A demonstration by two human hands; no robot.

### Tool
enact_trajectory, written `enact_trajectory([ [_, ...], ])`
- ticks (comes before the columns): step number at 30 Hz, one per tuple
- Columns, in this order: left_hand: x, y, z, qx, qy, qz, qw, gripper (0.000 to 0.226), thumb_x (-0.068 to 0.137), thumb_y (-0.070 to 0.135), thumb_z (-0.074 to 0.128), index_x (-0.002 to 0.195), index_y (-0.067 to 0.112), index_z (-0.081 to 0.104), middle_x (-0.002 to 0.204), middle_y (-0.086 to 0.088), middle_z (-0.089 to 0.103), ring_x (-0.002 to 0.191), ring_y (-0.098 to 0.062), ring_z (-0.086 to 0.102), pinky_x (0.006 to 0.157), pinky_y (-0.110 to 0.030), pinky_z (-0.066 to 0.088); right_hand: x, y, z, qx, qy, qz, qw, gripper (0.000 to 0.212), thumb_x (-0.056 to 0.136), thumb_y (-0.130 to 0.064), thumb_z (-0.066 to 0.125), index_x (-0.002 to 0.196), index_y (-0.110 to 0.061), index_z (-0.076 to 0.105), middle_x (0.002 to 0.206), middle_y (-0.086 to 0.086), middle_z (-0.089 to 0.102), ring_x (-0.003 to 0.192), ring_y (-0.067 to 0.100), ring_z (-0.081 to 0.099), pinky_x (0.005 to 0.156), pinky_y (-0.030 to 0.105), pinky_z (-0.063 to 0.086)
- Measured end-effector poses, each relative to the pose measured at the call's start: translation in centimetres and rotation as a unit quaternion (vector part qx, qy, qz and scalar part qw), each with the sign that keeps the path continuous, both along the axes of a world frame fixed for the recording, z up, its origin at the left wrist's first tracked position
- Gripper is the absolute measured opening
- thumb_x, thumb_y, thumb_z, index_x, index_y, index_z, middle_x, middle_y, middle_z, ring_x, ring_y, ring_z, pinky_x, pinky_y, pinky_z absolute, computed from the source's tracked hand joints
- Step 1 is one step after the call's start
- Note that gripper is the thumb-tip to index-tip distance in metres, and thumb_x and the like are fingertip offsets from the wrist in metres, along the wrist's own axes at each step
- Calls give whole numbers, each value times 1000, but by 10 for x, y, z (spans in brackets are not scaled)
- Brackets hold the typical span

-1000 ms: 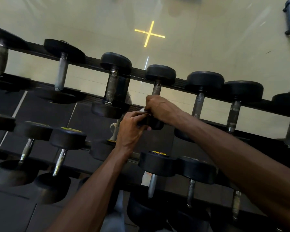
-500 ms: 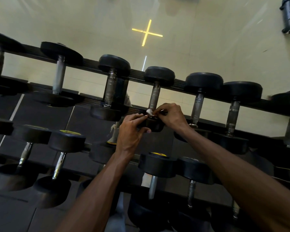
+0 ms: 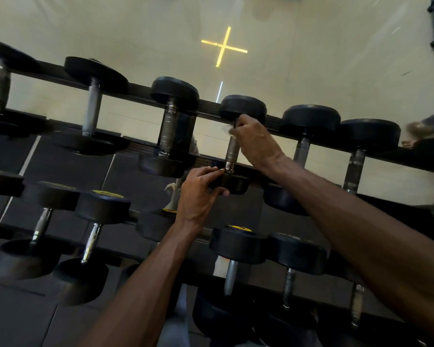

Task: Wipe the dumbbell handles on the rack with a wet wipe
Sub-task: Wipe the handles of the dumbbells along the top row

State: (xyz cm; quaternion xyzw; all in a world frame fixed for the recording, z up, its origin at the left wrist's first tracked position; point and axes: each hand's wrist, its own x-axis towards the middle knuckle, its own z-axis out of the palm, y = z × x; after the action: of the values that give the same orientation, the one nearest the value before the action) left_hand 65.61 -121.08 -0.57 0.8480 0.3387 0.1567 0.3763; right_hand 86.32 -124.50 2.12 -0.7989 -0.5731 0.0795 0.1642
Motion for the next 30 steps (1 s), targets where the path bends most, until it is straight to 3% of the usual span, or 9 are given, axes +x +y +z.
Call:
enact_trajectory([
  [3,-1,1,-1,6,1,-11,1000,54,68,24,93,120,16,77,118,-5,72,115,-25,62,96,-36,54,-22,-20,-1,-78,11,146,986,16,98,-24,64,105,-13,72,104,1,54,86,9,52,78,26,54],
  [5,-1,0,-1,7,3,-14,1000,54,69,23,93,120,15,76,118,-5,72,115,-26,62,96,-38,54,-26,-32,-3,-97,9,187,978,15,95,-26,67,102,-14,73,100,0,51,85,10,50,75,29,54],
  [8,-1,0,-2,10,1,-8,1000,53,69,24,92,119,15,77,119,-5,71,116,-26,62,97,-38,54,-11,-9,-9,-31,-65,69,995,17,96,-8,63,109,-6,73,105,5,54,93,16,55,77,30,58],
  [11,0,-1,-2,11,3,-7,1000,53,70,25,92,119,15,77,119,-4,71,115,-24,62,97,-37,54,-14,14,-9,37,-76,-52,995,18,92,5,61,104,-1,73,101,9,58,91,22,58,72,31,58],
  [15,-1,-1,-1,7,3,-7,1000,53,70,24,92,120,15,77,120,-4,71,116,-24,61,98,-36,53,-31,23,-23,107,-49,-196,973,13,91,1,66,99,-5,74,102,6,62,90,20,61,69,27,57],
  [20,0,1,-1,10,4,-6,1000,54,68,23,93,119,15,77,119,-4,72,115,-24,62,96,-37,54,-41,33,-27,248,114,-404,873,8,94,-10,68,93,-10,75,97,3,68,84,14,63,75,27,56],
  [26,1,0,2,6,14,-16,1000,56,70,23,92,123,14,75,121,-9,71,117,-28,62,96,-42,55,-47,46,-28,319,222,-509,768,8,89,-9,72,94,-13,77,94,1,75,88,13,69,80,27,58],
  [30,0,0,3,2,10,-17,1000,55,74,24,90,125,15,74,123,-7,70,119,-25,60,98,-42,54,-47,53,-27,334,319,-585,667,9,88,-11,75,96,-12,78,94,3,77,88,13,70,72,16,54],
])
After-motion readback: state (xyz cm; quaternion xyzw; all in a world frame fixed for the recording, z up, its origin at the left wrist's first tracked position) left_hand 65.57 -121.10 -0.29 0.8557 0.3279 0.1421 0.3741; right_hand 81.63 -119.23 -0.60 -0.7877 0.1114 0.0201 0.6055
